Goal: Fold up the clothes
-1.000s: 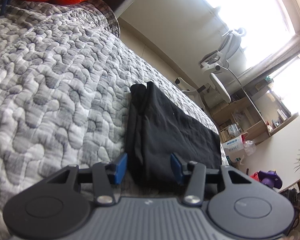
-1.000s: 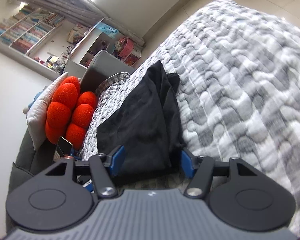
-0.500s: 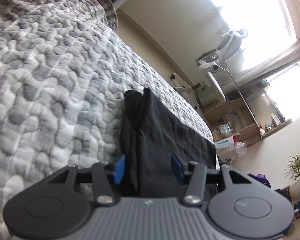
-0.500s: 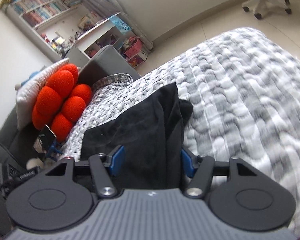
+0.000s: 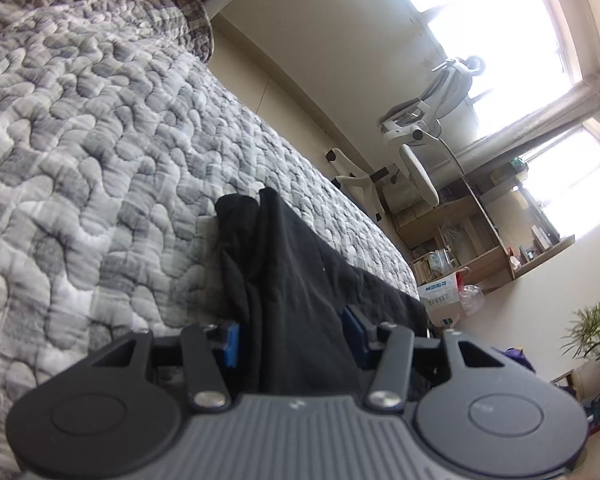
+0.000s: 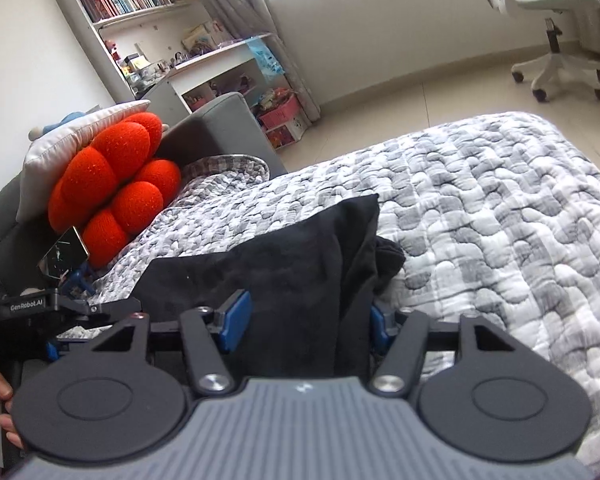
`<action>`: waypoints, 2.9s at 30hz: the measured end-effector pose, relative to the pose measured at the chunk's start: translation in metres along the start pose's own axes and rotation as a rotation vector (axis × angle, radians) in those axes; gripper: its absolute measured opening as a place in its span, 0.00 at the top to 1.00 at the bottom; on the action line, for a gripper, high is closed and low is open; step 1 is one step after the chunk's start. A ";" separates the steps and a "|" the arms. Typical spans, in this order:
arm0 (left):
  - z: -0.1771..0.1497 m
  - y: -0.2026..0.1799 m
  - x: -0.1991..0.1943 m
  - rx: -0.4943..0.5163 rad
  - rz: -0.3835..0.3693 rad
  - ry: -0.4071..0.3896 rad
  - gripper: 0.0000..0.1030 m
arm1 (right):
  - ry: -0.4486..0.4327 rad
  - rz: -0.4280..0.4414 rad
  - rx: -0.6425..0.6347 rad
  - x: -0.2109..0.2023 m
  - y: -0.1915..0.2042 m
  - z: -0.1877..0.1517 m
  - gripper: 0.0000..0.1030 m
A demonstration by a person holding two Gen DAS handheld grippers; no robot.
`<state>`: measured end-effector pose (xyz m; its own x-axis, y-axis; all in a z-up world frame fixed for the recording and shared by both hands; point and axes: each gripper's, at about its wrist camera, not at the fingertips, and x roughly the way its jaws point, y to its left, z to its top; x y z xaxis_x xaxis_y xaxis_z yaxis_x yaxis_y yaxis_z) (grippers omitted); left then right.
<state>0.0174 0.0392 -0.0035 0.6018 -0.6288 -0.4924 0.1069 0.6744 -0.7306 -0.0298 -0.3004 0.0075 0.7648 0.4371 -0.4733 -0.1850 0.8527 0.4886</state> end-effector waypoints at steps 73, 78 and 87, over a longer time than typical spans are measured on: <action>-0.025 -0.028 -0.036 0.156 0.112 -0.098 0.90 | -0.093 -0.083 -0.063 -0.014 0.027 -0.003 0.87; -0.024 -0.007 -0.029 0.098 0.111 -0.069 0.90 | -0.059 -0.066 0.010 -0.007 0.008 -0.006 0.80; -0.020 -0.005 -0.041 0.100 0.124 -0.067 0.89 | -0.078 0.010 0.199 -0.032 -0.024 -0.008 0.57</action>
<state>-0.0238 0.0537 0.0106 0.6660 -0.5138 -0.5408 0.1047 0.7821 -0.6142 -0.0546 -0.3328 0.0051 0.8103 0.4155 -0.4133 -0.0734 0.7716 0.6319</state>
